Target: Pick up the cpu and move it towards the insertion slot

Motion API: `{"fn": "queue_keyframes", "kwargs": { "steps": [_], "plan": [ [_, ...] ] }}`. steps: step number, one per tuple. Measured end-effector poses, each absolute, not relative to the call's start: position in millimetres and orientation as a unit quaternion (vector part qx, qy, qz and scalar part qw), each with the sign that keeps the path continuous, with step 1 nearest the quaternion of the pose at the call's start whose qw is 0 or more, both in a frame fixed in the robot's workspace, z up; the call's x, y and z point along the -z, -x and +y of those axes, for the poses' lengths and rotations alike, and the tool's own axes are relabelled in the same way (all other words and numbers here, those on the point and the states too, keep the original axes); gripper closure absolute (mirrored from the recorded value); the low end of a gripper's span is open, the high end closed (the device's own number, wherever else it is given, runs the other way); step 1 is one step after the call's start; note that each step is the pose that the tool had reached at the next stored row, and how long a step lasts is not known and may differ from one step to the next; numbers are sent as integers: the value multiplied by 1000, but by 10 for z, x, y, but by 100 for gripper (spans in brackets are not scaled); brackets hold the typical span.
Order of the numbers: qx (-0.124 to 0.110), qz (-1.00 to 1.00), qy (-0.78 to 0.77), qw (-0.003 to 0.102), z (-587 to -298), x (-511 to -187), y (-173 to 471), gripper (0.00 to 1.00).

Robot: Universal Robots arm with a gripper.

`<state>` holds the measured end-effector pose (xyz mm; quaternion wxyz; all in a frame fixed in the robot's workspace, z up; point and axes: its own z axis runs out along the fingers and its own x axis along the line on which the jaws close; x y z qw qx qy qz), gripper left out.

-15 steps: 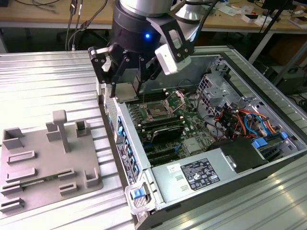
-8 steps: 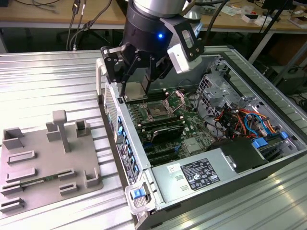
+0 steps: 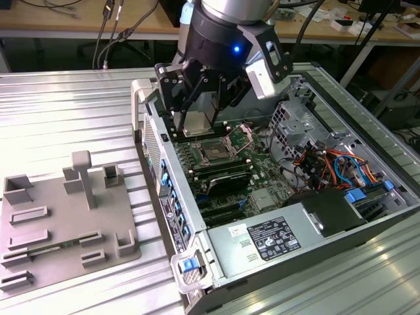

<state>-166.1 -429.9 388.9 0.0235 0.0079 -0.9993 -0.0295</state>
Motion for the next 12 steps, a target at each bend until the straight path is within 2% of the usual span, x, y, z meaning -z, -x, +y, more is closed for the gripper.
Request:
{"fn": "queue_keyframes", "kwargs": {
  "steps": [12],
  "plan": [
    [30,-999,-8,23,-4217,-3884,1327,45]
  ]
}}
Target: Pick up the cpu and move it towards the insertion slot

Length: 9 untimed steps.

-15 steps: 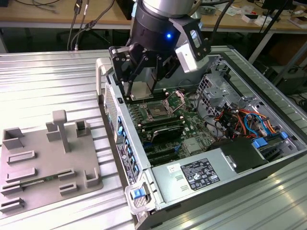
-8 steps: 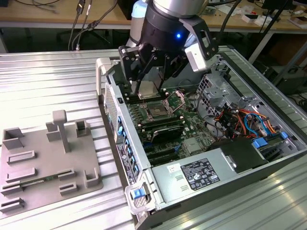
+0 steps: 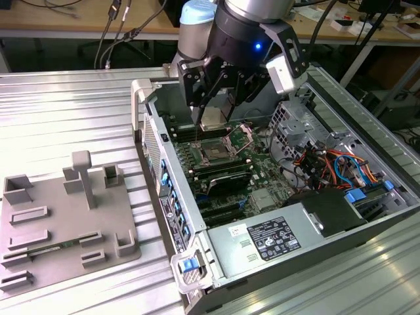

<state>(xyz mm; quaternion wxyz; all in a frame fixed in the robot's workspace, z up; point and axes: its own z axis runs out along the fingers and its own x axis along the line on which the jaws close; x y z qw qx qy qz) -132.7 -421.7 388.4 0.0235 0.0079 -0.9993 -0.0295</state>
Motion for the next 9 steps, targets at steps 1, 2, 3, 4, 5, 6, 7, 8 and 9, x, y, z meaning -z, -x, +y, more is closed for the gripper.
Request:
{"fn": "queue_keyframes", "kwargs": {
  "steps": [1,2,3,4,5,6,7,8,9],
  "plan": [
    [29,-999,-8,24,-4209,-3884,1303,45],
    [29,-999,-8,24,-4195,-3883,1263,45],
    [29,-999,-8,24,-4188,-3883,1242,45],
    [29,-999,-8,24,-4181,-3883,1221,45],
    [29,-999,-8,23,-4171,-3882,1193,45],
    [30,-999,-8,23,-4163,-3882,1176,45],
    [29,-999,-8,24,-4154,-3882,1152,45],
    [29,-999,-8,24,-4137,-3882,1113,45],
    [29,-999,-8,24,-4125,-3882,1082,45]
  ]
}}
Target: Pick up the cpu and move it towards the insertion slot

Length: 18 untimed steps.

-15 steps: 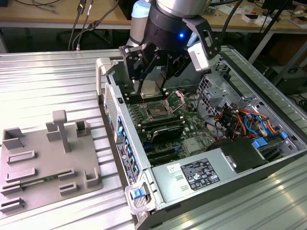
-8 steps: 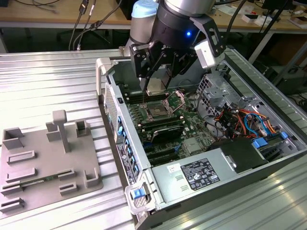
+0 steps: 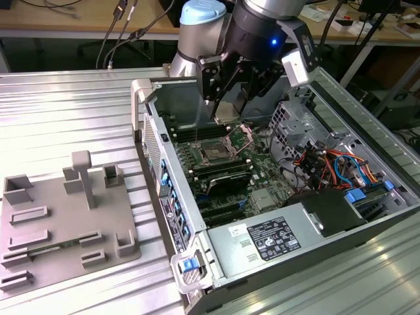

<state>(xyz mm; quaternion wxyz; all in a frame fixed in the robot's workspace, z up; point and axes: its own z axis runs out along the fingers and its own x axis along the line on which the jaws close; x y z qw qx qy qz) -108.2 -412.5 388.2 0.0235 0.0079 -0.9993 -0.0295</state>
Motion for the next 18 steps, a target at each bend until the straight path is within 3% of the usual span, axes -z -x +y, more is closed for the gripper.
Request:
{"fn": "queue_keyframes", "kwargs": {
  "steps": [18],
  "plan": [
    [29,-999,-7,23,-3938,-3867,799,45]
  ]
}}
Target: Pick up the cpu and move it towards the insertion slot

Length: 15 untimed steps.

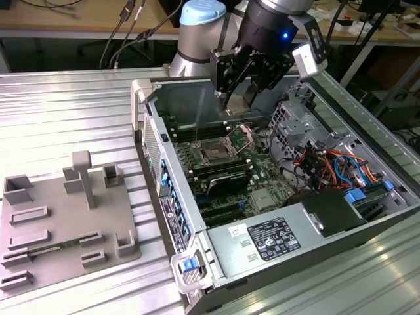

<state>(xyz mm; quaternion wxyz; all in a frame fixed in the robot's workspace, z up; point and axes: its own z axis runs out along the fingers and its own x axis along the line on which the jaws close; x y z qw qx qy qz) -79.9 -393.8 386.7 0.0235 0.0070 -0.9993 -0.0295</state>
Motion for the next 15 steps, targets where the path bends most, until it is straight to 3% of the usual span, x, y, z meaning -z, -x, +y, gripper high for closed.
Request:
{"fn": "queue_keyframes", "kwargs": {
  "steps": [15],
  "plan": [
    [30,-999,22,23,-3761,-3839,794,45]
  ]
}}
